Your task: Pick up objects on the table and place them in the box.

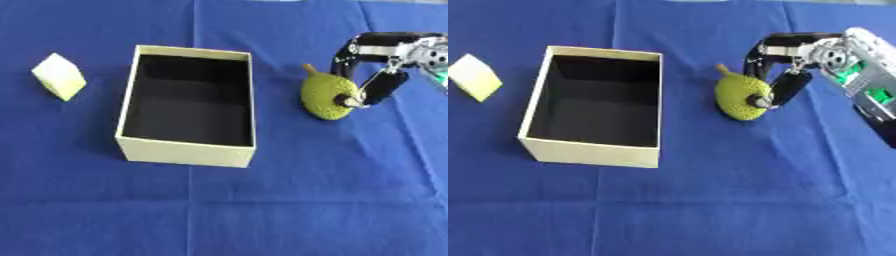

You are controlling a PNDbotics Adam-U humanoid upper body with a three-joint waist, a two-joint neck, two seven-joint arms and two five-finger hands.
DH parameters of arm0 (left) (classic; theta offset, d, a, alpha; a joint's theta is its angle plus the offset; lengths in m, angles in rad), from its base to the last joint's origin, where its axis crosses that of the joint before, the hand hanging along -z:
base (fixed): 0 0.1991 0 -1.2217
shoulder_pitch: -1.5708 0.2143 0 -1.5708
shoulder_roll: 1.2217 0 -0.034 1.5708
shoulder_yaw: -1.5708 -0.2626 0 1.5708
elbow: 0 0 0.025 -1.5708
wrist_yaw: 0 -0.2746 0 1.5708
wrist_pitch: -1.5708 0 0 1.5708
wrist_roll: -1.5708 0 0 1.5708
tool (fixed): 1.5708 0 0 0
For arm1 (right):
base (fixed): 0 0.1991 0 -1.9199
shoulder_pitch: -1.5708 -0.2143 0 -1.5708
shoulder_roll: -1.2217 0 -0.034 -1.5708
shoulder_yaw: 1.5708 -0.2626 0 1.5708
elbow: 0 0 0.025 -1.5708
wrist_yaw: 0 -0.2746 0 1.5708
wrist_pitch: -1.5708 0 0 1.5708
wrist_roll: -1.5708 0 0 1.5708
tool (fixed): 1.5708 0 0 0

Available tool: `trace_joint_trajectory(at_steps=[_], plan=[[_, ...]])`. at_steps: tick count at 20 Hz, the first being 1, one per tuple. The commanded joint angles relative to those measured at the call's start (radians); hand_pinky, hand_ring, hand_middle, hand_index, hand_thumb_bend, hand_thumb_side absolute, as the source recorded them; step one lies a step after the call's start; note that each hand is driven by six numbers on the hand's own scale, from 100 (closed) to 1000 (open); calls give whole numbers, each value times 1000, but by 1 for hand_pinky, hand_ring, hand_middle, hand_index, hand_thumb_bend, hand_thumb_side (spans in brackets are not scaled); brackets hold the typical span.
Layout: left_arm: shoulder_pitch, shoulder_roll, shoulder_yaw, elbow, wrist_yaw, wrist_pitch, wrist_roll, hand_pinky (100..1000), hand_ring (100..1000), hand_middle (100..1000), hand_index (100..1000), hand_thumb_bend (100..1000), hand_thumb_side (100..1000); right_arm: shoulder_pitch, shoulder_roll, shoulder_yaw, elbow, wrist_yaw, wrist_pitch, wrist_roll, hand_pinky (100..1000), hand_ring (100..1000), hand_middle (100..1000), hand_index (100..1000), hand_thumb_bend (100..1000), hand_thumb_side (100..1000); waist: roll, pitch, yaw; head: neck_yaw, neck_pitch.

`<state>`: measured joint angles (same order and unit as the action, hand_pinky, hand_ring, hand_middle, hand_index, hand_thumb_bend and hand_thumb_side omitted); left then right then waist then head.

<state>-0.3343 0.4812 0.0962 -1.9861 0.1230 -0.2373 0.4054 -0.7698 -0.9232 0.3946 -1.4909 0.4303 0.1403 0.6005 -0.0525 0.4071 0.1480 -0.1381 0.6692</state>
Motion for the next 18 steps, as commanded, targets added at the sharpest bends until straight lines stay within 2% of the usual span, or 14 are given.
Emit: trace_joint_trajectory(at_steps=[1, 7, 8, 10, 11, 15, 18], plan=[[-4, 15, 6, -14, 2, -2, -4, 883, 697, 647, 807, 100, 716, -14, -12, -6, 10, 19, 24, -53, 747, 564, 392, 547, 223, 100, 2, -19, 0, -4, 1], [-4, 15, 6, -14, 3, -2, -6, 883, 697, 647, 807, 100, 716, -6, -10, 12, 13, -7, 39, -122, 747, 564, 392, 547, 223, 100, 1, -18, 1, -5, 2], [-4, 15, 7, -14, 2, -1, -6, 881, 694, 642, 806, 100, 715, -5, -10, 13, 9, -10, 37, -124, 728, 546, 406, 551, 175, 100, 1, -18, 2, -5, 3], [-3, 15, 7, -14, 1, -1, -7, 881, 694, 642, 806, 100, 715, 7, -18, 12, -16, -27, 29, -128, 728, 546, 406, 551, 175, 100, 1, -17, 1, -4, 4], [-2, 16, 6, -14, 1, 0, -8, 879, 690, 636, 805, 100, 713, 6, -22, 12, -30, -35, 24, -131, 707, 522, 400, 547, 140, 100, 2, -20, 1, -5, 6], [0, 18, 8, -14, 2, 0, -12, 878, 689, 633, 804, 100, 712, 13, -57, -11, -120, -44, -24, -127, 708, 523, 401, 548, 163, 100, 3, -26, -6, -4, 8], [1, 19, 8, -14, 2, 0, -14, 878, 689, 633, 804, 100, 711, 16, -79, -39, -196, -41, -32, -103, 712, 528, 411, 559, 178, 100, 3, -31, -9, -4, 9]])
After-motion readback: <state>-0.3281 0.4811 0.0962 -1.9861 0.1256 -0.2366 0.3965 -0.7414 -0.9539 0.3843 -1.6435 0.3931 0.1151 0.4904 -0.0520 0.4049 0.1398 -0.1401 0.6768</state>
